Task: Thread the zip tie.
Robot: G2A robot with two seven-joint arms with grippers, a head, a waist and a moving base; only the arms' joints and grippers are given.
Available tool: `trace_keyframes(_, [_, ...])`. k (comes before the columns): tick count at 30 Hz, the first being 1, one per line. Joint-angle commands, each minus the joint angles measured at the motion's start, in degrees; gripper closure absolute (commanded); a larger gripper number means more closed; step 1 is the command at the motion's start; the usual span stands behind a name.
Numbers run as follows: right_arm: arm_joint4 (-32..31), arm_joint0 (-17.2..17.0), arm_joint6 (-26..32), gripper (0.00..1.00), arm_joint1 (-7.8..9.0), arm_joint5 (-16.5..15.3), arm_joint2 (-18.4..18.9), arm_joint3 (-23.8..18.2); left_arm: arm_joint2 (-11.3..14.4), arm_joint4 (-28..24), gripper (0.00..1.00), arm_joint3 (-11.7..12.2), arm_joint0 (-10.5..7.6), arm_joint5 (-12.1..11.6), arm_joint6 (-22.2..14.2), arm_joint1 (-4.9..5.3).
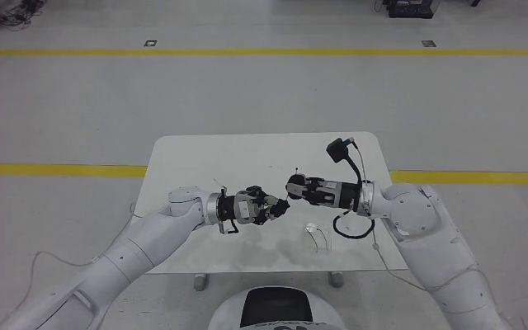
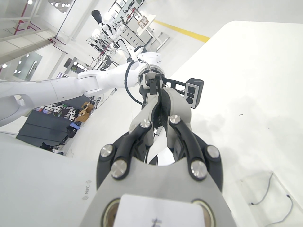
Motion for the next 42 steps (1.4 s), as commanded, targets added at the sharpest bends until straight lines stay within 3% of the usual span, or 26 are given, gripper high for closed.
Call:
trace_keyframes(1, [0.1, 0.0, 0.1, 1.0, 0.1, 0.0, 0.1, 0.0, 0.0, 0.0, 1.0, 0.0, 0.0, 0.0, 0.0, 0.0])
trace_keyframes(25, [2.7, -1.2, 2.2, 1.0, 1.59, 0.0, 2.3, -1.2, 0.0, 0.0, 1.0, 0.0, 0.0, 0.0, 0.0, 0.0])
trace_keyframes(42, [2.9, -1.2, 3.4, 1.0, 2.29, 0.0, 1.5, -1.0, 0.0, 0.0, 1.0, 0.0, 0.0, 0.0, 0.0, 0.0])
